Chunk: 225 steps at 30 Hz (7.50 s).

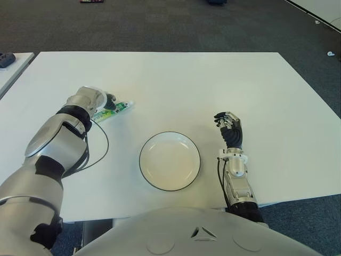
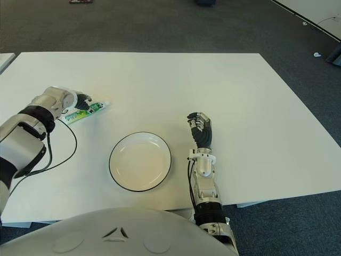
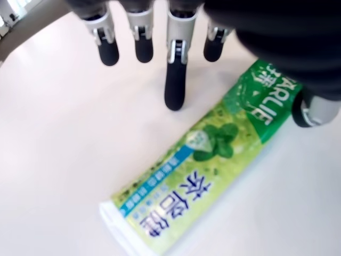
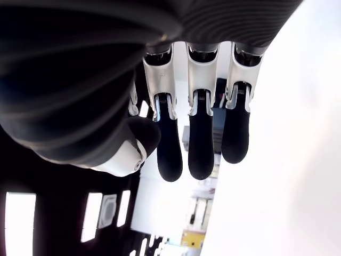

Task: Put the toothpaste on the table into the plate.

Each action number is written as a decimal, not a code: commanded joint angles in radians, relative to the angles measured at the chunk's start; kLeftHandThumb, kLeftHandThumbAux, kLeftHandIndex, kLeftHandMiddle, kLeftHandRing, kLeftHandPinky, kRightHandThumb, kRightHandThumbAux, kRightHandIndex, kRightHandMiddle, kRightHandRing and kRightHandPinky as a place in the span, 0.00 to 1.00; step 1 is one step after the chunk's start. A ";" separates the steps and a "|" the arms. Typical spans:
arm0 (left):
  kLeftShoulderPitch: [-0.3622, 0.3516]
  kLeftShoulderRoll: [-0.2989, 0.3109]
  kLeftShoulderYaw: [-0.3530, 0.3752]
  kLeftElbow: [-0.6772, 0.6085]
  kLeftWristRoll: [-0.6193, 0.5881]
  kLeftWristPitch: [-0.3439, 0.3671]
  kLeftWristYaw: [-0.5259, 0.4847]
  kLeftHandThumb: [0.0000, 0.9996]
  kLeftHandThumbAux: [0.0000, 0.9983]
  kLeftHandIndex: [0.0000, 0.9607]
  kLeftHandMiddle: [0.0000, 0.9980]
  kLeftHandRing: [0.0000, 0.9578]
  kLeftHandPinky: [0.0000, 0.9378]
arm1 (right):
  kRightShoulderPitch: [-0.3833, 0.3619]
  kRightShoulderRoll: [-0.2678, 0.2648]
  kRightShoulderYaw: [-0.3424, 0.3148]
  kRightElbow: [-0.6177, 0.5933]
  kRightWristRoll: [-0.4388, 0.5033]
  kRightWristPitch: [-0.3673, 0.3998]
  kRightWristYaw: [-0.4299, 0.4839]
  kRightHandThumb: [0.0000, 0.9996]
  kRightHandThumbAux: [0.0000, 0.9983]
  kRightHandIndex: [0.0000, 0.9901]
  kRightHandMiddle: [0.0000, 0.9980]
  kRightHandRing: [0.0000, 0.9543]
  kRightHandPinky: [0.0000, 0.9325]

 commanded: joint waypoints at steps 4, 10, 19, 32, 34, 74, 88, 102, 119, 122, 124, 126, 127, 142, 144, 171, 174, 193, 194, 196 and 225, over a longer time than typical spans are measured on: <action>0.038 -0.011 -0.002 0.034 -0.023 -0.095 -0.148 0.25 0.30 0.17 0.01 0.00 0.05 | -0.013 0.002 -0.002 0.023 -0.005 0.016 -0.011 0.71 0.73 0.43 0.47 0.48 0.51; 0.037 -0.005 0.009 0.038 -0.039 -0.167 -0.212 0.20 0.32 0.49 0.15 0.04 0.23 | -0.013 0.001 0.000 0.030 -0.008 0.007 -0.019 0.71 0.73 0.43 0.48 0.49 0.52; 0.051 -0.008 0.034 0.049 -0.066 -0.218 -0.265 0.12 0.30 0.69 0.53 0.43 0.62 | -0.014 -0.002 0.000 0.036 -0.004 -0.001 -0.018 0.71 0.73 0.43 0.48 0.49 0.52; 0.104 -0.024 0.000 0.012 -0.040 -0.248 -0.207 0.12 0.26 0.67 0.41 0.31 0.61 | -0.009 -0.005 -0.001 0.033 -0.009 0.002 -0.023 0.71 0.73 0.43 0.48 0.49 0.52; 0.111 -0.026 -0.003 0.005 -0.035 -0.240 -0.193 0.14 0.26 0.66 0.39 0.29 0.60 | -0.008 -0.006 -0.001 0.032 -0.009 0.001 -0.023 0.71 0.73 0.43 0.48 0.49 0.52; 0.302 -0.160 -0.029 0.050 0.011 0.058 0.320 0.37 0.28 0.00 0.00 0.00 0.00 | 0.020 -0.024 -0.002 0.010 -0.006 0.003 -0.014 0.71 0.73 0.43 0.48 0.50 0.52; 0.306 -0.169 -0.027 0.032 -0.010 0.093 0.294 0.38 0.30 0.00 0.00 0.00 0.01 | 0.020 -0.027 0.000 0.010 -0.004 0.003 -0.010 0.71 0.73 0.43 0.48 0.50 0.52; 0.324 -0.179 -0.015 0.023 -0.032 0.107 0.288 0.33 0.31 0.00 0.00 0.00 0.01 | 0.020 -0.024 0.002 0.007 0.000 0.009 -0.009 0.71 0.73 0.43 0.48 0.49 0.52; 0.390 -0.213 0.164 -0.020 -0.187 0.199 0.527 0.67 0.69 0.45 0.61 0.64 0.68 | 0.017 -0.023 -0.004 0.010 0.004 0.017 -0.010 0.71 0.73 0.43 0.48 0.49 0.52; 0.402 -0.221 0.186 -0.025 -0.199 0.193 0.582 0.70 0.70 0.46 0.72 0.75 0.80 | 0.017 -0.024 -0.004 0.011 0.004 0.014 -0.009 0.71 0.73 0.43 0.48 0.49 0.52; 0.407 -0.225 0.193 -0.026 -0.201 0.191 0.602 0.70 0.71 0.46 0.76 0.78 0.82 | 0.017 -0.025 -0.004 0.012 0.005 0.011 -0.008 0.71 0.73 0.43 0.48 0.50 0.52; 0.413 -0.230 0.203 -0.027 -0.202 0.187 0.622 0.71 0.71 0.46 0.78 0.80 0.84 | 0.017 -0.025 -0.005 0.014 0.004 0.009 -0.009 0.71 0.73 0.43 0.48 0.50 0.52; 0.416 -0.231 0.206 -0.027 -0.204 0.185 0.629 0.71 0.71 0.46 0.78 0.80 0.84 | 0.016 -0.026 -0.004 0.014 0.003 0.008 -0.009 0.71 0.73 0.43 0.48 0.50 0.52; 0.415 -0.237 0.227 -0.018 -0.203 0.188 0.614 0.71 0.71 0.46 0.80 0.81 0.83 | 0.012 -0.027 -0.005 0.021 0.005 0.000 -0.009 0.71 0.73 0.43 0.49 0.50 0.52; 0.415 -0.237 0.229 -0.019 -0.205 0.189 0.612 0.71 0.71 0.46 0.80 0.81 0.82 | 0.011 -0.026 -0.006 0.023 0.009 -0.003 -0.007 0.71 0.73 0.43 0.49 0.50 0.53; 0.416 -0.240 0.296 -0.016 -0.232 0.150 0.644 0.71 0.71 0.46 0.79 0.81 0.81 | 0.004 -0.019 -0.005 0.033 0.000 -0.001 -0.024 0.71 0.73 0.43 0.49 0.51 0.53; 0.410 -0.232 0.310 -0.029 -0.239 0.121 0.651 0.71 0.71 0.46 0.80 0.81 0.82 | 0.002 -0.019 -0.004 0.036 -0.003 -0.003 -0.026 0.71 0.73 0.43 0.49 0.51 0.53; 0.431 -0.146 0.378 -0.367 -0.333 0.061 0.510 0.71 0.71 0.46 0.79 0.80 0.78 | -0.005 -0.025 -0.004 0.048 0.002 -0.013 -0.021 0.71 0.73 0.43 0.49 0.51 0.53; 0.447 -0.138 0.382 -0.407 -0.337 0.056 0.503 0.71 0.71 0.46 0.79 0.80 0.78 | -0.006 -0.025 -0.004 0.050 0.002 -0.014 -0.020 0.71 0.73 0.43 0.49 0.51 0.53; 0.480 -0.123 0.389 -0.484 -0.345 0.050 0.488 0.71 0.71 0.46 0.79 0.80 0.78 | -0.008 -0.025 -0.004 0.054 0.003 -0.015 -0.021 0.71 0.73 0.43 0.49 0.51 0.53; 0.751 -0.021 0.461 -1.155 -0.489 -0.049 0.183 0.71 0.72 0.46 0.79 0.80 0.79 | -0.018 -0.022 0.004 0.052 -0.015 0.012 -0.031 0.71 0.73 0.43 0.47 0.49 0.52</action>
